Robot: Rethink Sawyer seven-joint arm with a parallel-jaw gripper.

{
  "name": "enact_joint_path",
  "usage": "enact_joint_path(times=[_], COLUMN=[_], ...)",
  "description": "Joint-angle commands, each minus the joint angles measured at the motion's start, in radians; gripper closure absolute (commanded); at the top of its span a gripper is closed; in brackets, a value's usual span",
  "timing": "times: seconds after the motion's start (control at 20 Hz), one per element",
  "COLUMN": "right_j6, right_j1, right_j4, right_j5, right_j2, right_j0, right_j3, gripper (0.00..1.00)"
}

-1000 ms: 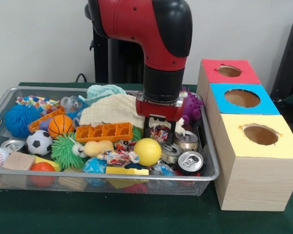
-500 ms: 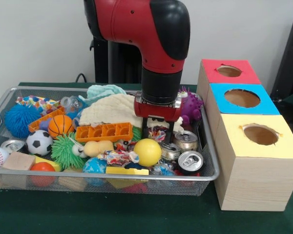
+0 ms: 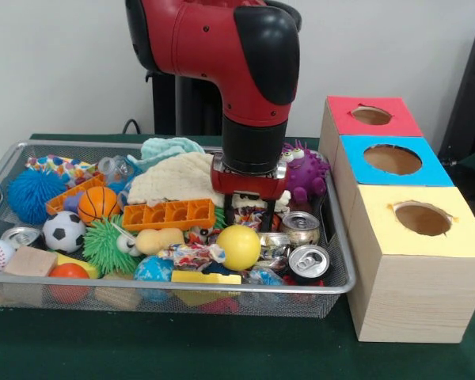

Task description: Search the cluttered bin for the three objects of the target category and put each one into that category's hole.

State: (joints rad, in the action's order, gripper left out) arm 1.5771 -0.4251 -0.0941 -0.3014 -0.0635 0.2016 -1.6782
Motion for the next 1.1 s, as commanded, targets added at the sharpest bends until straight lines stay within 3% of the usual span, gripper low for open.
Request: enact_joint_path(times=[0.05,0.6,0.85,1.1], right_j6=[-0.007,0.038,0.104,0.163], right_j1=[0.061,0.044,0.021,-0.038], right_j4=[0.075,0.086,0.074,0.047], right_j5=[-0.122,-0.053,0.048,-0.018], right_j2=[0.109,0.121,0.113,0.031], right_j0=[0.025,0.035,0.031,-0.045], right_j3=[0.069,0.045,0.005,-0.007], gripper=[1.0,1.0,1.0,1.0])
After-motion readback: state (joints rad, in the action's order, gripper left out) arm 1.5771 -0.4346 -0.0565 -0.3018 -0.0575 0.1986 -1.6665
